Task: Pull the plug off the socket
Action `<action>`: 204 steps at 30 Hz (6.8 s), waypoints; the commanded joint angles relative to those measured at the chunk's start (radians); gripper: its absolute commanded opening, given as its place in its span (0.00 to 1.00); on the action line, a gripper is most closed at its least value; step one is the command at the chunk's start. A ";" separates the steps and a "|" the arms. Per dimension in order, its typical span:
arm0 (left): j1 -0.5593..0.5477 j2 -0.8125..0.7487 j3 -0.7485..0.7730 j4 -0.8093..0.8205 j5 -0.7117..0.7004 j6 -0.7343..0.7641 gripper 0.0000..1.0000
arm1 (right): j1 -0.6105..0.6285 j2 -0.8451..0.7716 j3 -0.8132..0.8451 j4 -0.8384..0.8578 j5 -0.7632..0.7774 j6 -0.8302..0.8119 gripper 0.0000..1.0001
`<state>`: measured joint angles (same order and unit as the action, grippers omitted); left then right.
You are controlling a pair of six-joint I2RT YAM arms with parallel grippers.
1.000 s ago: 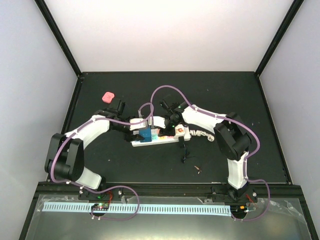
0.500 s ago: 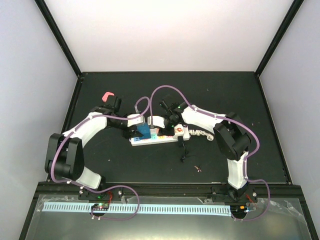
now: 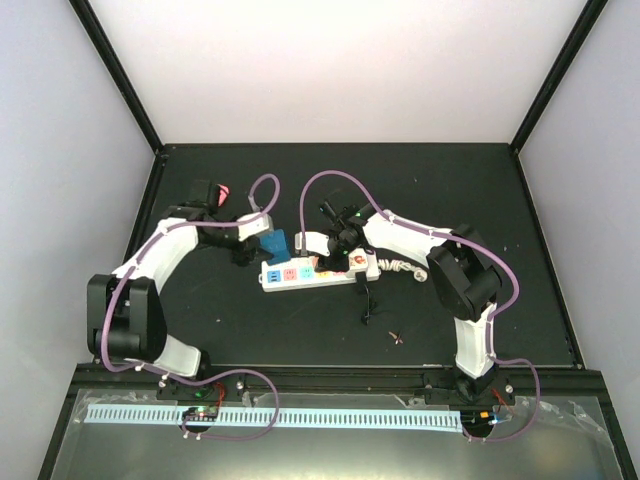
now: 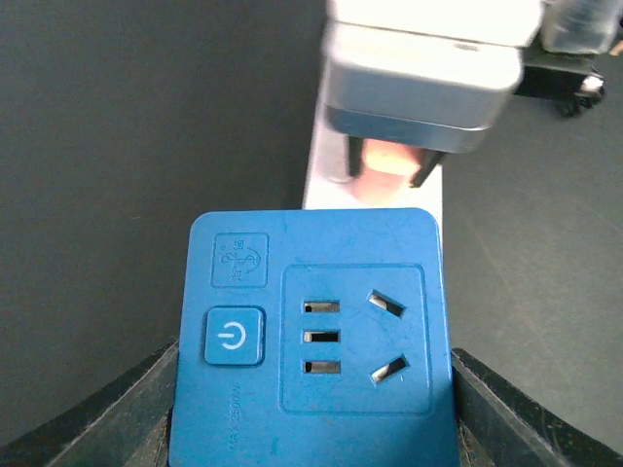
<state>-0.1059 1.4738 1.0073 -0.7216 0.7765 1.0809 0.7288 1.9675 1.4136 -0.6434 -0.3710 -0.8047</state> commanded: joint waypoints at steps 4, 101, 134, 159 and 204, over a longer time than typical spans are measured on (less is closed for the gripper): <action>0.132 0.079 0.176 -0.003 0.119 -0.139 0.27 | -0.006 0.059 -0.010 0.010 0.156 0.009 0.01; 0.199 0.683 0.733 0.113 -0.155 -0.731 0.63 | -0.021 0.034 0.015 -0.013 0.090 0.037 0.09; 0.239 0.691 0.816 0.070 -0.178 -0.764 0.85 | -0.021 -0.009 0.042 -0.012 0.029 0.066 0.41; 0.239 0.345 0.574 0.070 0.017 -0.494 0.99 | -0.169 -0.213 0.019 -0.158 -0.152 -0.038 0.87; -0.389 0.232 0.063 0.264 -0.238 -0.073 0.65 | -0.237 -0.168 -0.159 -0.085 -0.179 -0.064 0.65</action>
<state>-0.4732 1.6798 1.0374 -0.4622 0.5900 0.9798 0.4835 1.7794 1.2499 -0.7540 -0.5522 -0.8722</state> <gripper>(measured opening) 0.664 0.674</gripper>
